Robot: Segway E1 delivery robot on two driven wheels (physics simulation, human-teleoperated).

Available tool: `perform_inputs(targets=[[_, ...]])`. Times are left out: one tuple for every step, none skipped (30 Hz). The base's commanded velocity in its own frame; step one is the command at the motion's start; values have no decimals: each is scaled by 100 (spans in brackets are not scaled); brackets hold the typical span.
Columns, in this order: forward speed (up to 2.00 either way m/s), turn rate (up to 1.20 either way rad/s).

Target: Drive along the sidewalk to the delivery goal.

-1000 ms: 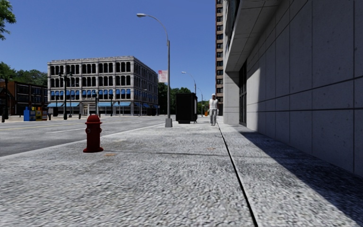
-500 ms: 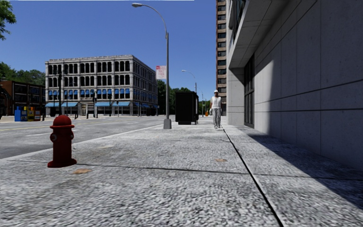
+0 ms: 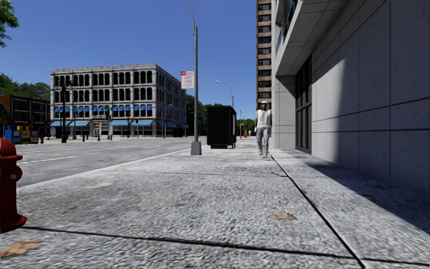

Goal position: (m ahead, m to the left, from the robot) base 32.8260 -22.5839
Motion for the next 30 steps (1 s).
perform_inputs(targets=[[200,0],[200,0],[200,0],[200,0],[200,0],[200,0],[200,0],[200,0],[200,0],[200,0],[200,0],[200,0],[200,0],[200,0],[200,0],[200,0],[200,0],[200,0],[200,0],[200,0],[200,0],[200,0],[200,0],[200,0],[200,0],[200,0],[200,0],[200,0],[200,0],[200,0]])
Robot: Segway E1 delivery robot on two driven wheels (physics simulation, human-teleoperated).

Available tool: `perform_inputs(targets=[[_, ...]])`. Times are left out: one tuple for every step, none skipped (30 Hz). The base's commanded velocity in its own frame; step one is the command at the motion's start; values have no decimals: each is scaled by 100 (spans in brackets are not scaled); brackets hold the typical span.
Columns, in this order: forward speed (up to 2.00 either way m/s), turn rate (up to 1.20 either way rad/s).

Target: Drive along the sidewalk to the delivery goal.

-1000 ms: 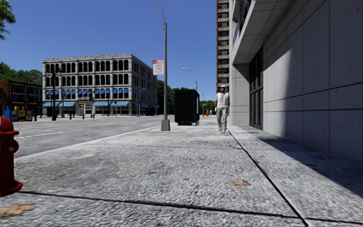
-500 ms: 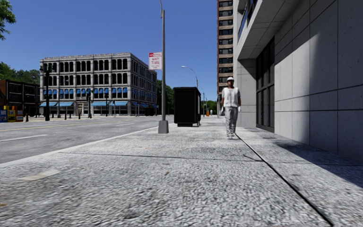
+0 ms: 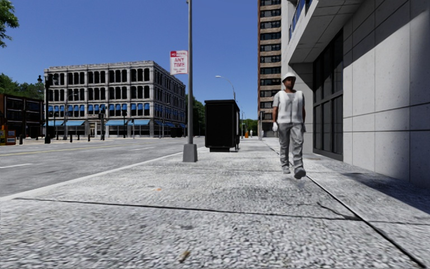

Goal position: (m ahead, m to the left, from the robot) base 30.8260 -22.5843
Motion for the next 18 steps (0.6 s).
perform_inputs(targets=[[200,0],[200,0],[200,0],[200,0],[200,0],[200,0],[200,0],[200,0],[200,0],[200,0],[200,0],[200,-5],[200,-10],[200,-12],[200,-13],[200,-13],[200,-19],[200,-22]])
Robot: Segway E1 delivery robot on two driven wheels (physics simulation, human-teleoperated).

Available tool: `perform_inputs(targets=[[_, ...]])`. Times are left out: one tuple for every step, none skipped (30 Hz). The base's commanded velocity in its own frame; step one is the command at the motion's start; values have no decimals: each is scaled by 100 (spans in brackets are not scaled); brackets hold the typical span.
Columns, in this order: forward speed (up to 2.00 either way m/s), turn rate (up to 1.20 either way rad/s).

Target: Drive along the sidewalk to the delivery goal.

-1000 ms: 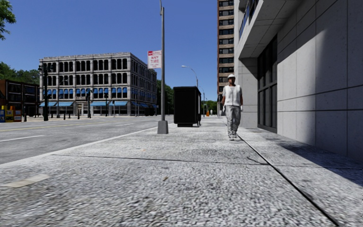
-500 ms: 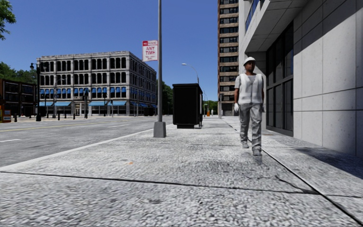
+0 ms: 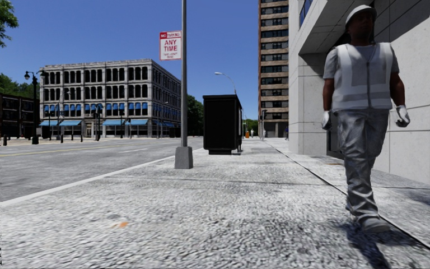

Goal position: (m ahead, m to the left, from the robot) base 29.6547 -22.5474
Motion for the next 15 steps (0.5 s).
perform_inputs(targets=[[200,-25],[200,-25],[200,-26],[200,-27],[200,-29],[200,-39],[200,-39],[200,-40],[200,-40],[200,-40],[200,-40],[200,-40],[200,-40],[200,-40],[200,-40]])
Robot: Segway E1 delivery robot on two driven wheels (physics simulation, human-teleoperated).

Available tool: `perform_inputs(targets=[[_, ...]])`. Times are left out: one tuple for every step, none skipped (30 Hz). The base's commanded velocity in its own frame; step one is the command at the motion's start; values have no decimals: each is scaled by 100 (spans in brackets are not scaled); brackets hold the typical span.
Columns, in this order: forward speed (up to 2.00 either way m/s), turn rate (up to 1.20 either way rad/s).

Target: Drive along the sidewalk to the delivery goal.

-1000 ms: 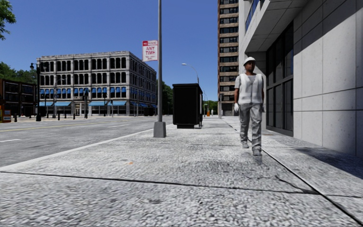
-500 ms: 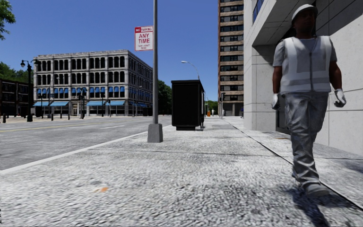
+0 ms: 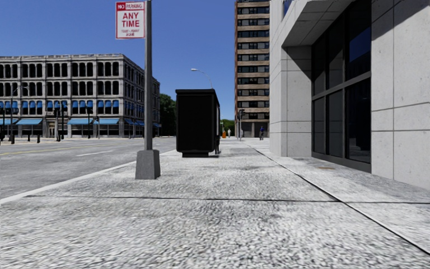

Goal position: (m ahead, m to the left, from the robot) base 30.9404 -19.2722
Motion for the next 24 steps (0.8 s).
perform_inputs(targets=[[200,-40],[200,-42],[200,-42],[200,-43],[200,-43],[200,-44],[200,-44],[200,-44],[200,-44],[200,-44],[200,-44],[200,-44],[200,-44],[200,-44],[200,-44],[200,-44],[200,-44],[200,-40],[200,0],[200,0],[200,0],[200,0],[200,0],[200,0]])
